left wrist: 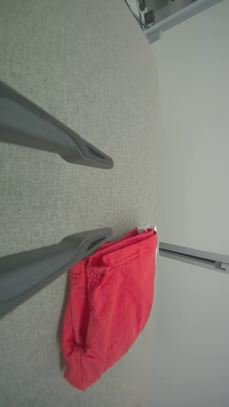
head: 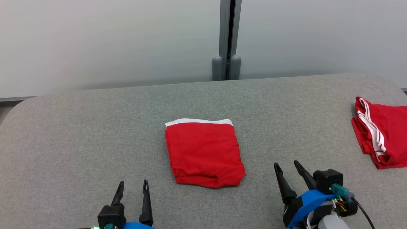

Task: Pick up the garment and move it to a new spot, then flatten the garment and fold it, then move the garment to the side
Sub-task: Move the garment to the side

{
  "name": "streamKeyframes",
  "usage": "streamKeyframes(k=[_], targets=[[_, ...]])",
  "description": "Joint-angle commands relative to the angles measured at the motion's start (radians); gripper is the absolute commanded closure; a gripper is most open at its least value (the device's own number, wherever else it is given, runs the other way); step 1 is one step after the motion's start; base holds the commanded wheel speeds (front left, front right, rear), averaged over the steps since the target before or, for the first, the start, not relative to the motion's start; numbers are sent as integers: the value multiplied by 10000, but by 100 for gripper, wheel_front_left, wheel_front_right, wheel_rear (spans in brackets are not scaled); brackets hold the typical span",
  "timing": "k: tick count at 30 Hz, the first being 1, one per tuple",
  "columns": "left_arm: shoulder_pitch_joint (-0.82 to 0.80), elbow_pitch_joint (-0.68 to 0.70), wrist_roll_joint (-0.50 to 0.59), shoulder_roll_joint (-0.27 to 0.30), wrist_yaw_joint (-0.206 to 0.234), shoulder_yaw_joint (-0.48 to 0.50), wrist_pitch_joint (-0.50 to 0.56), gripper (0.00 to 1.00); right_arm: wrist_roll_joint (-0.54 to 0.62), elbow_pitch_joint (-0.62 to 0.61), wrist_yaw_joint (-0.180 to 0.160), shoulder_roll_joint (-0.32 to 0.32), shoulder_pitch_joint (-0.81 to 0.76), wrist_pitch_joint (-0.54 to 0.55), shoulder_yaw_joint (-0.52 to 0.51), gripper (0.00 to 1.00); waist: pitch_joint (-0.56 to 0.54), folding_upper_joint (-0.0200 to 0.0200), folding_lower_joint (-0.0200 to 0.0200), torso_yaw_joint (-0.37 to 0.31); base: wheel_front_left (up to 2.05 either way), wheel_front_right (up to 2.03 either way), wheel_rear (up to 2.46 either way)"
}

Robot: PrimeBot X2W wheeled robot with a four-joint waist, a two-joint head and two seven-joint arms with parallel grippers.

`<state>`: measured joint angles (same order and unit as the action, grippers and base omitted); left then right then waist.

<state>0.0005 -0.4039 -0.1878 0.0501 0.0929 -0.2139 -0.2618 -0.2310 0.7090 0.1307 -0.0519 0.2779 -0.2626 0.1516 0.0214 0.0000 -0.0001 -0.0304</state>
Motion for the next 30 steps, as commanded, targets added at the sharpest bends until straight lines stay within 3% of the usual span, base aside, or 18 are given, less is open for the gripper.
streamKeyframes(k=[1,30], targets=[[67,-4,-31,13,-24,-40,-40,0,-54,40,0,3,-84,-22,48,0,10,0,1,15,0,0,0],[-242,18,-270,11,-56,-262,-40,0,-308,43,0,4,359,-22,328,0,514,0,1,390,0,0,0]])
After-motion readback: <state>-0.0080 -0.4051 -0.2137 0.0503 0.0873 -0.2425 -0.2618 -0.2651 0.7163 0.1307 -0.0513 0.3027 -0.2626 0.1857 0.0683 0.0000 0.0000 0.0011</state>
